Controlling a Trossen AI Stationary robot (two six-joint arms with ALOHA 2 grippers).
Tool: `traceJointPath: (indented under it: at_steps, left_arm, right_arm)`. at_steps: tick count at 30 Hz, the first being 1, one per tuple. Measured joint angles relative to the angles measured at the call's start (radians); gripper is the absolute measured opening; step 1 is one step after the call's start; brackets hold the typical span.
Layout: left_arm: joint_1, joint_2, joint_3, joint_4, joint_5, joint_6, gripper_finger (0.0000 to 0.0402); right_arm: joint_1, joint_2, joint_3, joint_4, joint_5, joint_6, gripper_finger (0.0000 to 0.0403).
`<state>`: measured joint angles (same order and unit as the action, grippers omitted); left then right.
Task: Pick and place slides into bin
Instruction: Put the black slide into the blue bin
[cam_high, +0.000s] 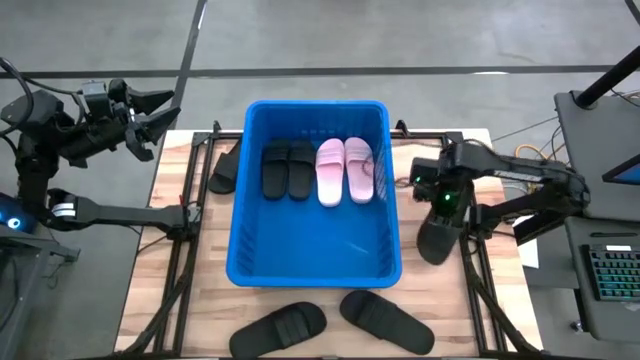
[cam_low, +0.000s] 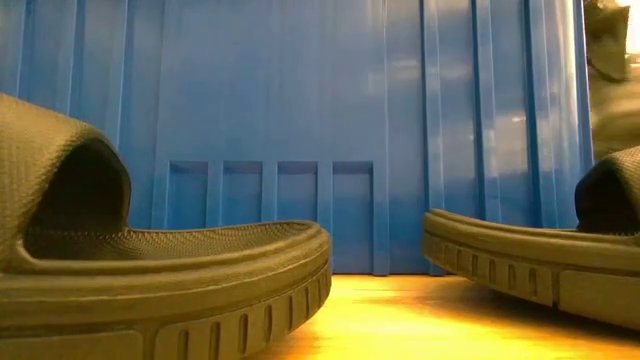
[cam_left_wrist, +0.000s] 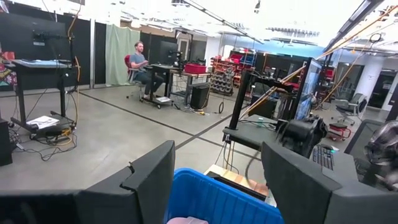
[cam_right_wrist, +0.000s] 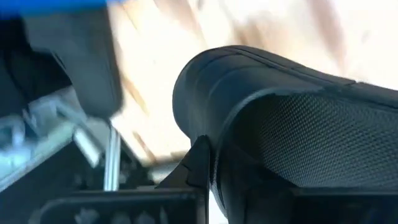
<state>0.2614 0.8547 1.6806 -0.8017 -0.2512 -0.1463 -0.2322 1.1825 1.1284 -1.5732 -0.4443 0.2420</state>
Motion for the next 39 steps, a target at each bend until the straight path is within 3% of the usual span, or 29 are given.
traceJointPath:
  at_steps: [14, 21, 25, 28, 35, 39]
  left_arm:
    - [-0.001, 0.001, 0.000, 0.032, 0.002, -0.002, 0.0225]
    - [0.000, -0.007, 0.000, 0.031, 0.002, -0.003, 0.0225]
    - [0.000, -0.006, 0.000, 0.026, 0.003, -0.003, 0.0225]
    - [0.000, -0.006, -0.001, 0.026, 0.005, -0.003, 0.0225]
    - [0.000, -0.011, -0.001, 0.008, 0.015, -0.003, 0.0225]
    - [0.000, -0.012, -0.002, -0.017, 0.014, 0.000, 0.0225]
  right_arm:
    - [-0.034, -0.062, 0.458, -0.001, 0.224, 0.183, 0.0012]
    - [-0.034, -0.061, 0.584, 0.080, 0.491, 0.285, 0.0011]
    - [-0.032, -0.059, 0.555, 0.316, 0.740, 0.318, 0.0011]
    - [-0.033, -0.041, 0.511, 0.553, 0.810, 0.264, 0.0011]
    - [-0.011, 0.059, 0.420, 1.160, 0.669, 0.152, 0.0011]
    - [0.011, 0.166, 0.374, 1.484, 0.646, 0.174, 0.0011]
